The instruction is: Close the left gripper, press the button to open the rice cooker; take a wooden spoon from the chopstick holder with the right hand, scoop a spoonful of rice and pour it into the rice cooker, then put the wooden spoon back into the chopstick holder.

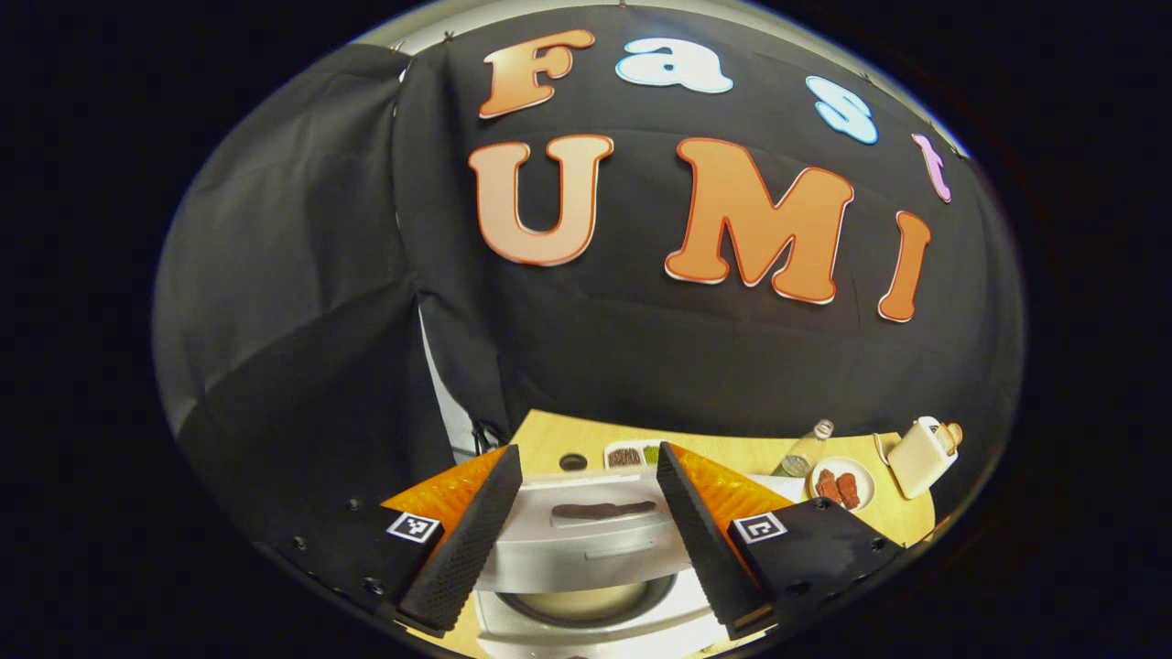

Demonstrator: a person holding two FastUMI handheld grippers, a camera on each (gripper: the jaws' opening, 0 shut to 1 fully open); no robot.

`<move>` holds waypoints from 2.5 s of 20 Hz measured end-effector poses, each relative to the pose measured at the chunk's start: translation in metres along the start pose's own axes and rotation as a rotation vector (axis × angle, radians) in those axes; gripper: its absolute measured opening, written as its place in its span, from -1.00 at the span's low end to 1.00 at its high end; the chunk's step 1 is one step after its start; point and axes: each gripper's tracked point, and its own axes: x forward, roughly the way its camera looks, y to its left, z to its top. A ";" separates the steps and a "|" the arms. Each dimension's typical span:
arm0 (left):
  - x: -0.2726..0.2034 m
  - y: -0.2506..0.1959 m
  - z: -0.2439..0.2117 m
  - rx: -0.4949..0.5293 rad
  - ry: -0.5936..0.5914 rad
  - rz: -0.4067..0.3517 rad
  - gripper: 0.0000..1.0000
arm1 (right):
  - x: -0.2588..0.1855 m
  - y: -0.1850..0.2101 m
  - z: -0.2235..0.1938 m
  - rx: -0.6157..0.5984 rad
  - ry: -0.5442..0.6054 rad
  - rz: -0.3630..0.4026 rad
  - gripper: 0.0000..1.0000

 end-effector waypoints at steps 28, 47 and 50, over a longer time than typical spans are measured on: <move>-0.009 0.000 -0.140 -0.010 0.126 0.146 1.00 | 0.010 -0.028 -0.033 -0.021 0.085 0.037 0.90; -0.203 -0.002 0.074 0.012 -0.293 0.051 1.00 | -0.010 -0.049 0.062 -0.037 -0.106 -0.007 0.89; -0.234 -0.007 0.085 0.010 -0.352 0.048 1.00 | -0.018 -0.049 0.073 -0.030 -0.131 0.004 0.89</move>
